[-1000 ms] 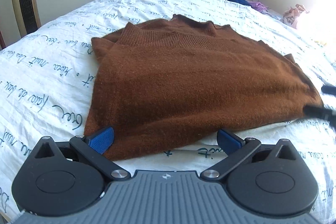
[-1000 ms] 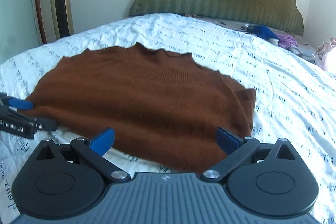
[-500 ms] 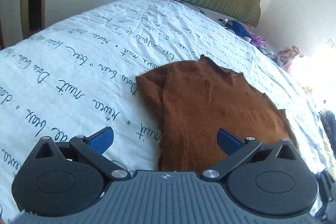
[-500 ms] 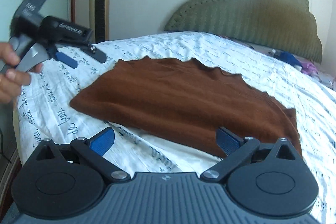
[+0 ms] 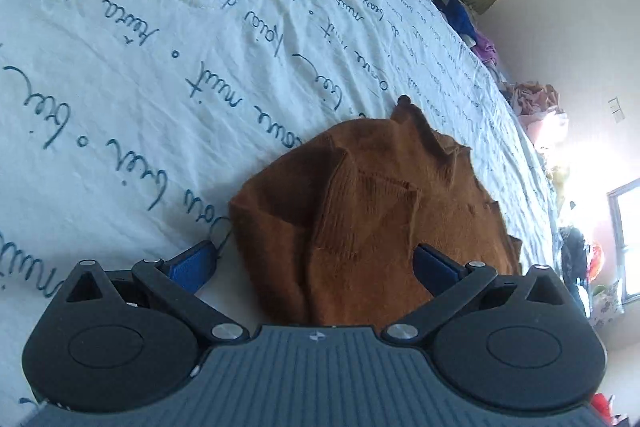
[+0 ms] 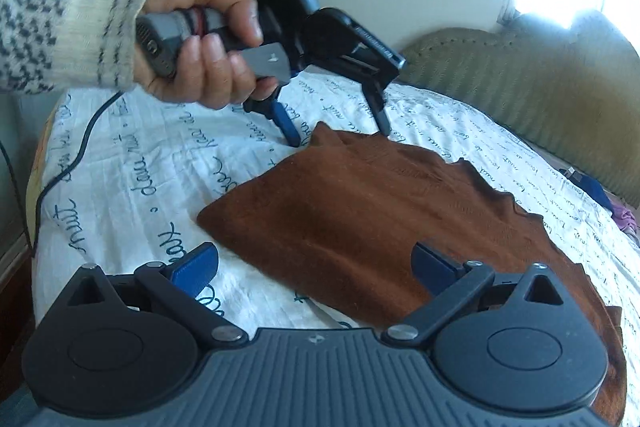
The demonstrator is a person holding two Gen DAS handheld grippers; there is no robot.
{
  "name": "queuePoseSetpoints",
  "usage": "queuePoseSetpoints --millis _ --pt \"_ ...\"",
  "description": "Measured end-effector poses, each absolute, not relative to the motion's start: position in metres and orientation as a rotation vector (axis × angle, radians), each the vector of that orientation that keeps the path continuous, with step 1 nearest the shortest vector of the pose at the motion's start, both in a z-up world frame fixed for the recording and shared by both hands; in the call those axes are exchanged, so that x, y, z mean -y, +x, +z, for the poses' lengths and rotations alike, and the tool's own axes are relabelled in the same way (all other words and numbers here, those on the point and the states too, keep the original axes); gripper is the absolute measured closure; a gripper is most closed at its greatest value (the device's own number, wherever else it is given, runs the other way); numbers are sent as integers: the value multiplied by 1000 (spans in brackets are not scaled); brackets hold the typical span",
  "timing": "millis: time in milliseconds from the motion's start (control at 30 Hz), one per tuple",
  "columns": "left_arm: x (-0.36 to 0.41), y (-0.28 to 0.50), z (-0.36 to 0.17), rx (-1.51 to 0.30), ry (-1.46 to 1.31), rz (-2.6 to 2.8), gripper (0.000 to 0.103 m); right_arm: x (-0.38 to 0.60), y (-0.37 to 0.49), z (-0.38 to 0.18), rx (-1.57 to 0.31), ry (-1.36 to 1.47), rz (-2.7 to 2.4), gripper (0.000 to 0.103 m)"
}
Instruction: Fold small clothes
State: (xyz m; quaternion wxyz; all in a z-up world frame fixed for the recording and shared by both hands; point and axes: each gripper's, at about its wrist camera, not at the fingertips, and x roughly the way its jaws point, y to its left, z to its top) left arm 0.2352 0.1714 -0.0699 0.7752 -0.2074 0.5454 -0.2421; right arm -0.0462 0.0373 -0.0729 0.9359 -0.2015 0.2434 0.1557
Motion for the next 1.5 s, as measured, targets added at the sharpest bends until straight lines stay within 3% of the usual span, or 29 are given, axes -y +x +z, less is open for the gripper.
queuePoseSetpoints --millis 433,500,567,600,633,667,700,767,1167,1500 --pt "-137 272 -90 -1275 -457 -724 0 -93 -48 -105 -307 -854 329 0" --pt "-141 278 -92 -1299 -527 -710 0 -98 -43 -104 -289 -890 330 5" --pt "-148 281 -96 -1308 -606 -691 0 -102 -35 -105 -302 -909 332 26" --pt "-150 282 -96 -1303 -629 -689 1 -103 -31 -106 -317 -911 317 61" --pt "-150 282 -97 -1297 -637 -688 3 -104 -26 -108 -348 -916 301 85" --pt "-151 280 -95 -1284 -629 -679 10 -105 -20 -111 -382 -894 296 85" --pt "-152 278 -93 -1271 -609 -664 41 -103 -18 -111 -394 -867 299 85" --pt "-154 278 -97 -1303 -571 -610 89 -100 -20 -109 -394 -829 291 87" --pt "-153 259 -57 -1168 -676 -616 91 -43 -2 -55 -435 -389 348 90" --pt "-38 257 -19 -1210 -636 -624 91 73 -7 -24 -407 -94 200 90"
